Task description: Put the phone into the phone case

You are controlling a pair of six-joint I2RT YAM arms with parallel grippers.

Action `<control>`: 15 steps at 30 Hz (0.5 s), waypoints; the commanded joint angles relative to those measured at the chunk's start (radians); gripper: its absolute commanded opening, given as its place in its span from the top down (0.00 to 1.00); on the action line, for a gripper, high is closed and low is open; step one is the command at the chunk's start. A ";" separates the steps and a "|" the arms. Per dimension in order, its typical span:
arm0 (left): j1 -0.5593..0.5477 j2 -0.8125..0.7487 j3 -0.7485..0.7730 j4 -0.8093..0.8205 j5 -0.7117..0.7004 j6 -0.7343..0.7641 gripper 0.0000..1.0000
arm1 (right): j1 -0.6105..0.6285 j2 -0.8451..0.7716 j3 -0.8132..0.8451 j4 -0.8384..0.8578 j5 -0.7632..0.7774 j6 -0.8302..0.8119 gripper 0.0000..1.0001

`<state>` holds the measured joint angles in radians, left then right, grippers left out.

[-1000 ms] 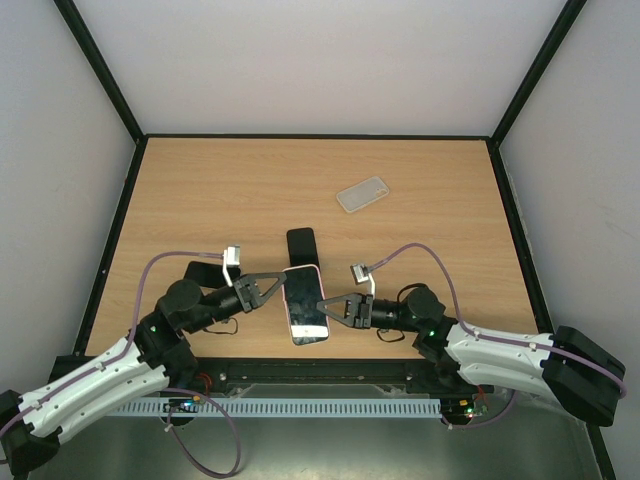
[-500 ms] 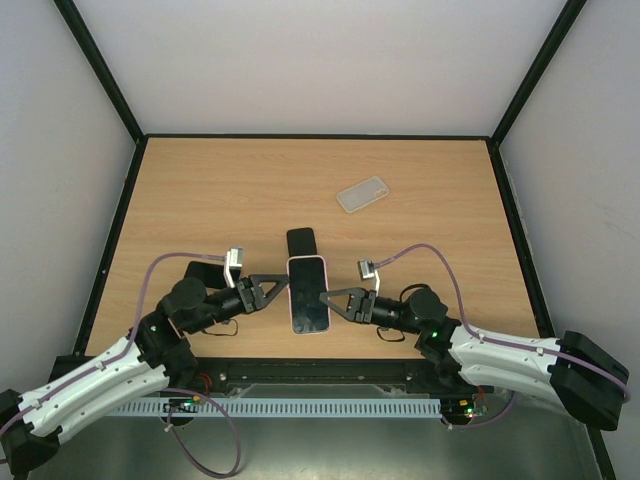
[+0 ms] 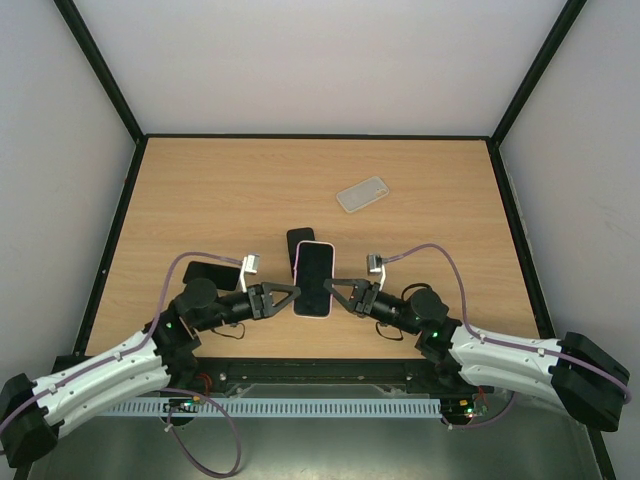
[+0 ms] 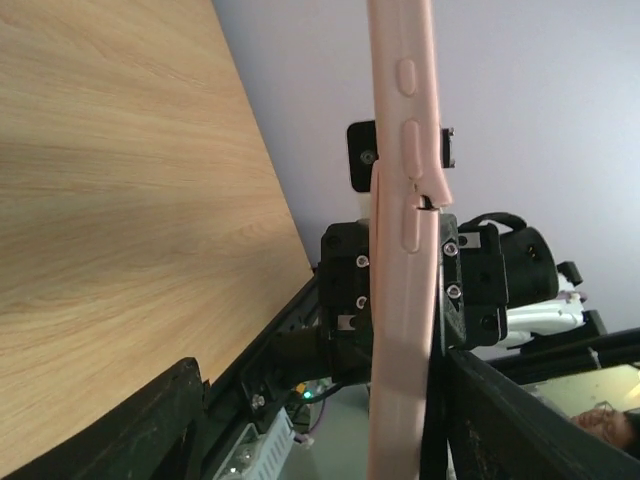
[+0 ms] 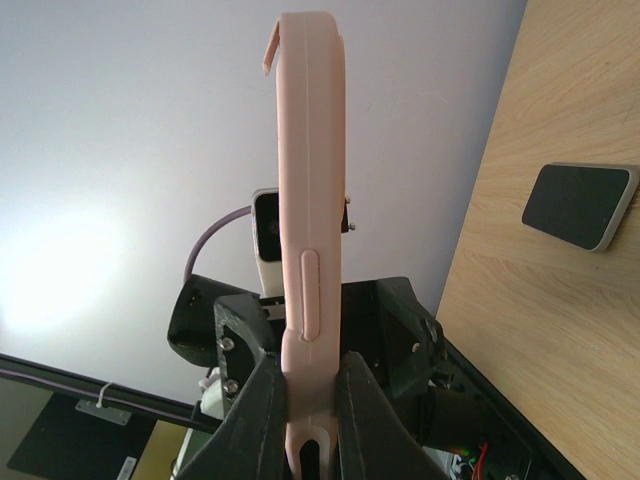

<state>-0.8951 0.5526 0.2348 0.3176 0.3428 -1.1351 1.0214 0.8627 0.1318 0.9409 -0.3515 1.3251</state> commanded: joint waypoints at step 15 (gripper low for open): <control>0.003 0.057 -0.008 0.083 0.035 -0.009 0.98 | 0.003 0.002 0.031 0.013 0.080 -0.037 0.96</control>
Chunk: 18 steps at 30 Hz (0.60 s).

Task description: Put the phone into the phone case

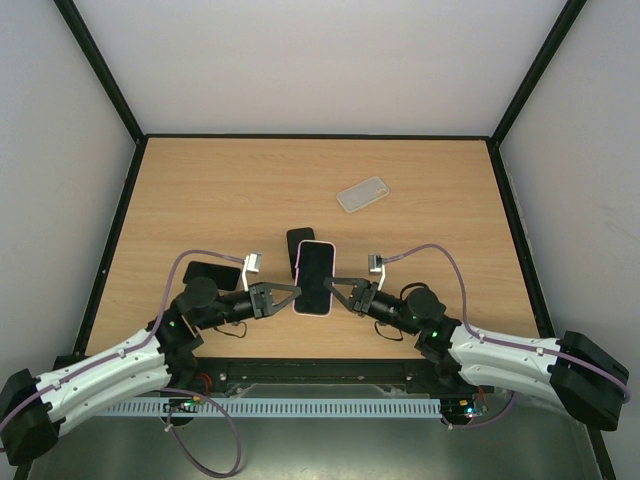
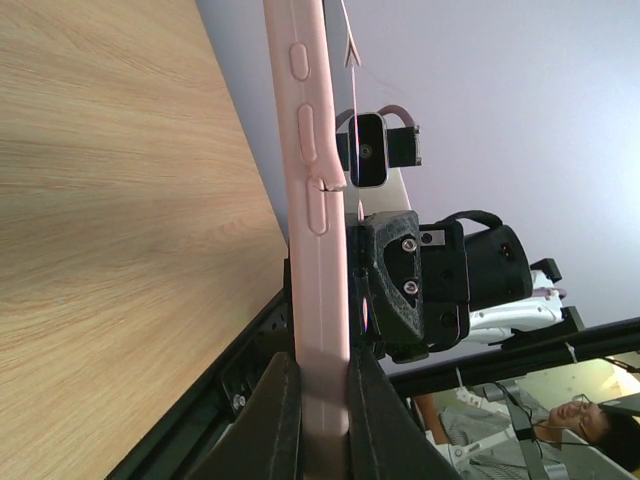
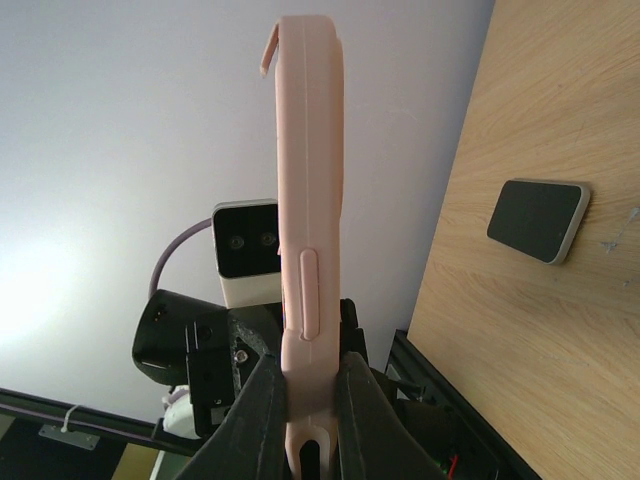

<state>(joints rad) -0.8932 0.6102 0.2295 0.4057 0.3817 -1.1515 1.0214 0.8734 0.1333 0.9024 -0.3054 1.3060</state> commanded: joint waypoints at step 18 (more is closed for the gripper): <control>0.002 -0.010 -0.013 0.070 -0.117 0.019 0.98 | 0.009 0.114 -0.024 0.079 -0.148 0.076 0.54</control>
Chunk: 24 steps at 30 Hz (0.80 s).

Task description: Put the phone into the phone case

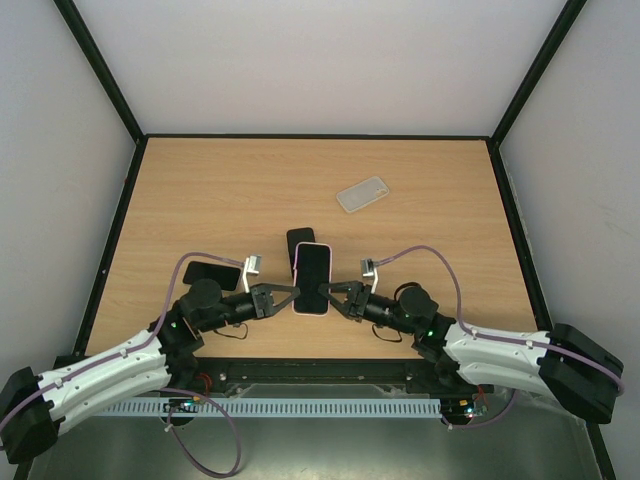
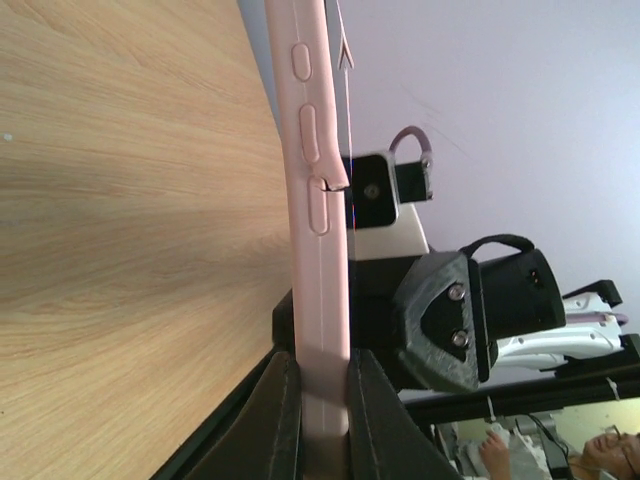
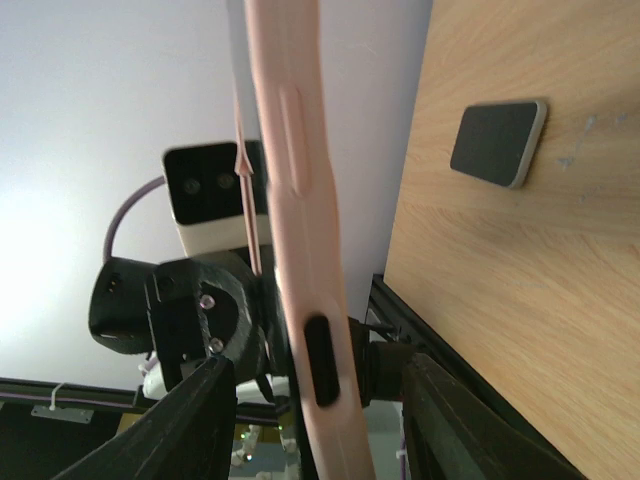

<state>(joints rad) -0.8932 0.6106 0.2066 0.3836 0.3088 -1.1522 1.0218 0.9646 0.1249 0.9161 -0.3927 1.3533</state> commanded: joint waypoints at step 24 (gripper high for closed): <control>0.003 -0.015 0.014 0.002 -0.039 -0.001 0.71 | 0.011 -0.068 -0.017 0.054 0.050 0.045 0.98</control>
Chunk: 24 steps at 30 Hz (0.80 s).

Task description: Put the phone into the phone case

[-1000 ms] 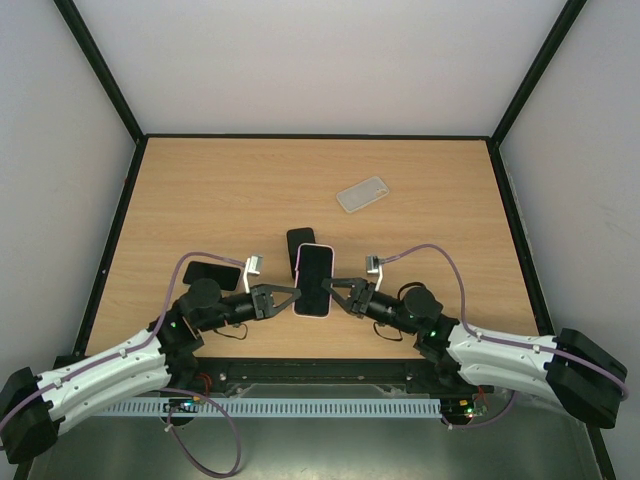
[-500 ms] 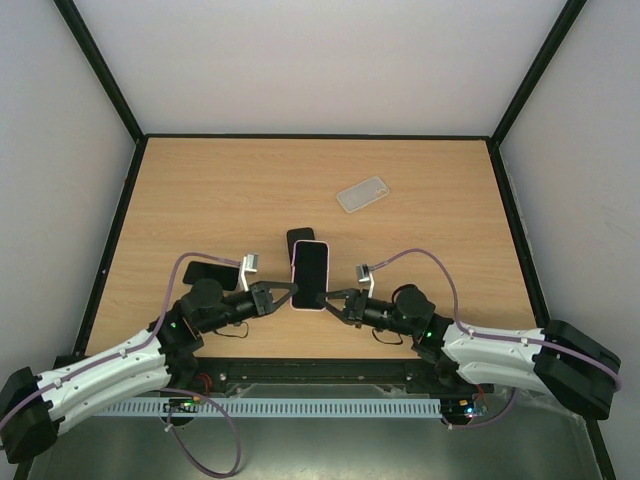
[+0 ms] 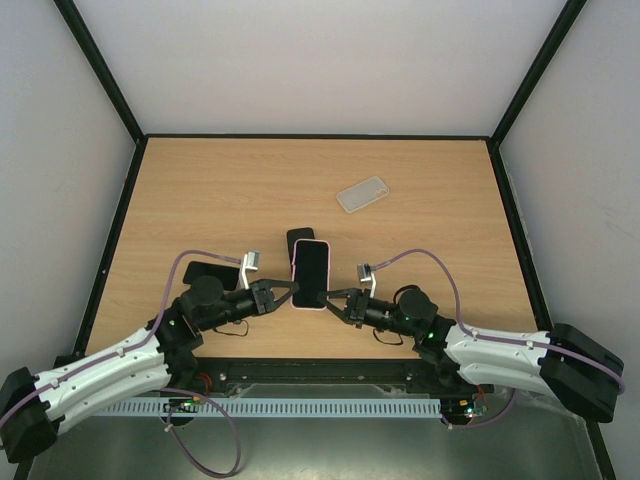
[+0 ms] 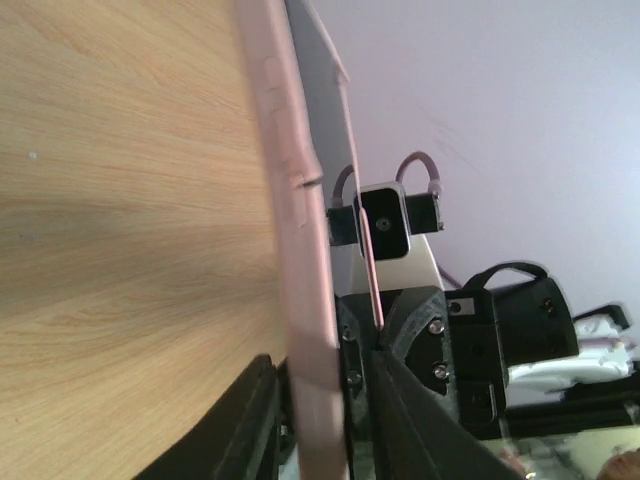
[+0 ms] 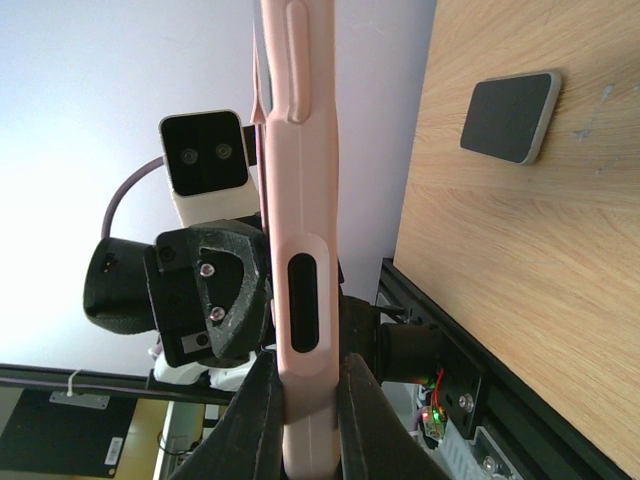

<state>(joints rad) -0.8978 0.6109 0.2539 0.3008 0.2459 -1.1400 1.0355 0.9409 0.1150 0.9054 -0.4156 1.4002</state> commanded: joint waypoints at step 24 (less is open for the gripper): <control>0.006 0.186 0.052 -0.013 0.019 0.004 0.98 | -0.002 -0.008 0.014 -0.036 0.114 -0.083 0.98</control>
<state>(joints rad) -0.8917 0.7742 0.2455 0.3958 0.2935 -1.1881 1.0290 0.9508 0.1089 0.8455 -0.3061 1.3758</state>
